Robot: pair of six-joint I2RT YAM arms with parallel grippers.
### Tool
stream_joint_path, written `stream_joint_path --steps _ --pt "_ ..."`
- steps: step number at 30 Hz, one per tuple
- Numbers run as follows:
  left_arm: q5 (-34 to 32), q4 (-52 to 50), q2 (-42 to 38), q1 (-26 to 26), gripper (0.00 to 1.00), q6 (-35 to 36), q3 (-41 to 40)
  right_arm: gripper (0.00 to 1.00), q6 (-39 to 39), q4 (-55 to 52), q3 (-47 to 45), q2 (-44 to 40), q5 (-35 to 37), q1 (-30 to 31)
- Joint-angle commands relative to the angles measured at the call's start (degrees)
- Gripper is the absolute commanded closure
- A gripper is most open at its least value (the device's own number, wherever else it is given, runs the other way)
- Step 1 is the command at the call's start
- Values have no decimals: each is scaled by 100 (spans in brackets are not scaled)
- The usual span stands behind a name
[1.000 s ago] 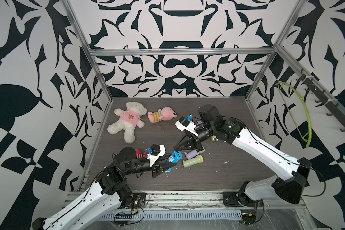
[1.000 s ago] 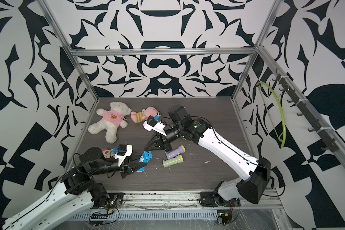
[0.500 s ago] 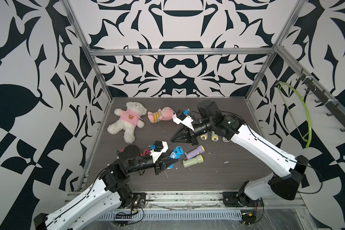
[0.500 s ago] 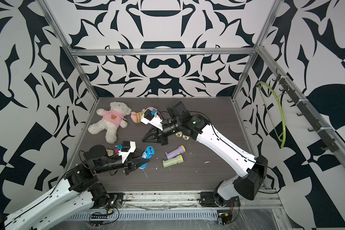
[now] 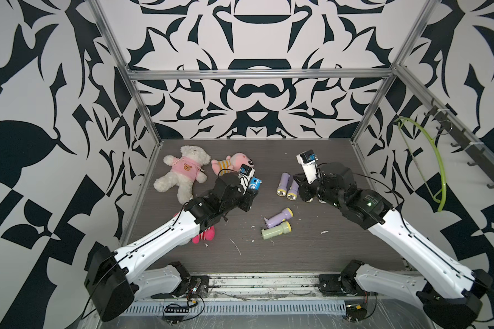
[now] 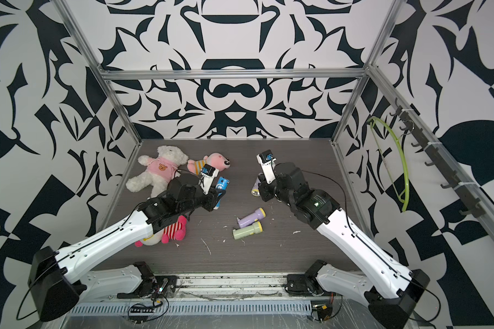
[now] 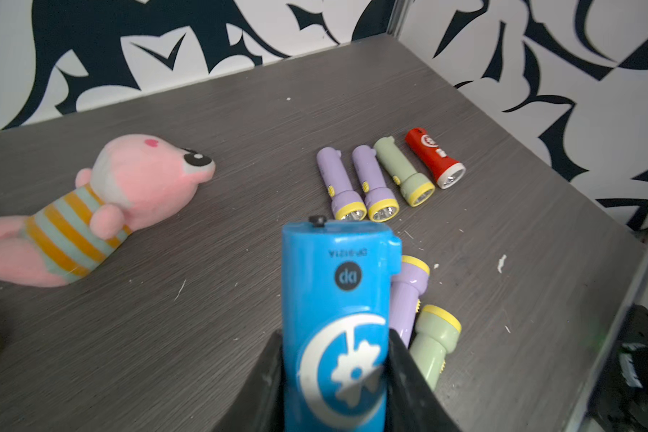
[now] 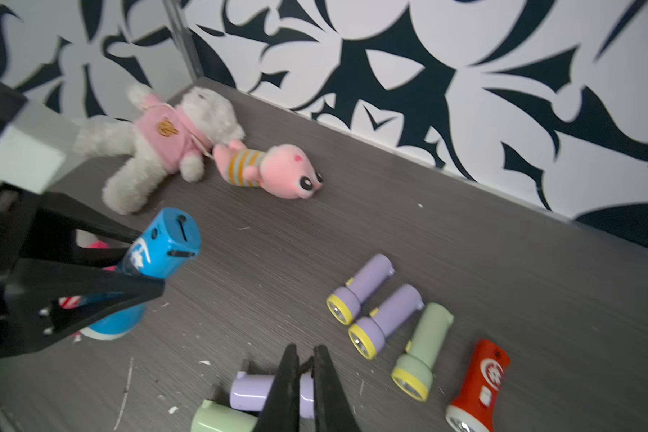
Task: Close the plug at the bottom of the flashlight
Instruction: Place the flashlight at the center of the board.
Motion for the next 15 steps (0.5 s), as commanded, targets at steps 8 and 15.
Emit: stream_joint_path --steps 8,15 --pt "-24 -101 1784 31 100 -535 1403 80 644 -705 -636 -1055 652 29" --pt "109 -243 3219 58 100 -546 2590 79 1028 -1313 -822 -1616 1119 30"
